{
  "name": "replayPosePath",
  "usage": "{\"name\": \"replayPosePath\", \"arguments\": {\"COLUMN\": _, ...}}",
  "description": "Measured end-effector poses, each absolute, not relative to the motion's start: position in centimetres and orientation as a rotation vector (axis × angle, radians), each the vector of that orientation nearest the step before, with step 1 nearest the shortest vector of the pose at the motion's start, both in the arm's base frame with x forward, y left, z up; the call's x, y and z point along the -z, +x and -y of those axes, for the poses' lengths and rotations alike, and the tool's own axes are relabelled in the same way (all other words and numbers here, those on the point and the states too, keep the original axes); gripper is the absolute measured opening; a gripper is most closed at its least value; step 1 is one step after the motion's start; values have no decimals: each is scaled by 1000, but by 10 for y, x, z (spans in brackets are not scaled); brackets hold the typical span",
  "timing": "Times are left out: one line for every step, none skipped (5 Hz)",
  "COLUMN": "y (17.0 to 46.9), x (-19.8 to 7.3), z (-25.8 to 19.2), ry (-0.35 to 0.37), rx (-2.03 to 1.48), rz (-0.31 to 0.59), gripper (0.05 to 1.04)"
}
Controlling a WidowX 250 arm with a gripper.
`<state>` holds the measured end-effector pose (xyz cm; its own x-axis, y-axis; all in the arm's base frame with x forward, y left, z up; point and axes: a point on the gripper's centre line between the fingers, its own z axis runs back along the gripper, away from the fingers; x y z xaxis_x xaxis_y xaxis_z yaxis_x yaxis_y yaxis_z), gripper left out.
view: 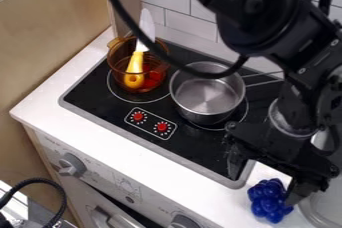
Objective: Put the blue object in the silver pot.
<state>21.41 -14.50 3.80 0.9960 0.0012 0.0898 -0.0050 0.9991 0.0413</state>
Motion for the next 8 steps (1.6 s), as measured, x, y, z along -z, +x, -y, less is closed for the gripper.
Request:
{"name": "replayPosePath", "arguments": {"y": 210, "x": -35, "z": 144, "ry": 36, "rx": -6, "rz": 76, "gripper": 1000}}
{"name": "replayPosePath", "arguments": {"y": 207, "x": -27, "z": 141, "ry": 32, "rx": -12, "rz": 70, "gripper": 1000}}
{"name": "replayPosePath", "arguments": {"y": 209, "x": -14, "z": 144, "ry": 32, "rx": -33, "rz": 64, "gripper": 1000}}
{"name": "replayPosePath", "arguments": {"y": 211, "x": -12, "z": 147, "ry": 23, "rx": -37, "rz": 61, "gripper": 1000}}
{"name": "replayPosePath", "arguments": {"y": 210, "x": -11, "z": 147, "ry": 24, "rx": -33, "rz": 55, "gripper": 969}}
{"name": "replayPosePath", "arguments": {"y": 214, "x": -16, "z": 148, "ry": 23, "rx": -42, "rz": 34, "gripper": 890}}
{"name": "replayPosePath", "arguments": {"y": 215, "x": -21, "z": 142, "ry": 40, "rx": -62, "rz": -12, "gripper": 890}}
{"name": "replayPosePath", "arguments": {"y": 215, "x": -22, "z": 137, "ry": 49, "rx": -67, "rz": -27, "gripper": 890}}
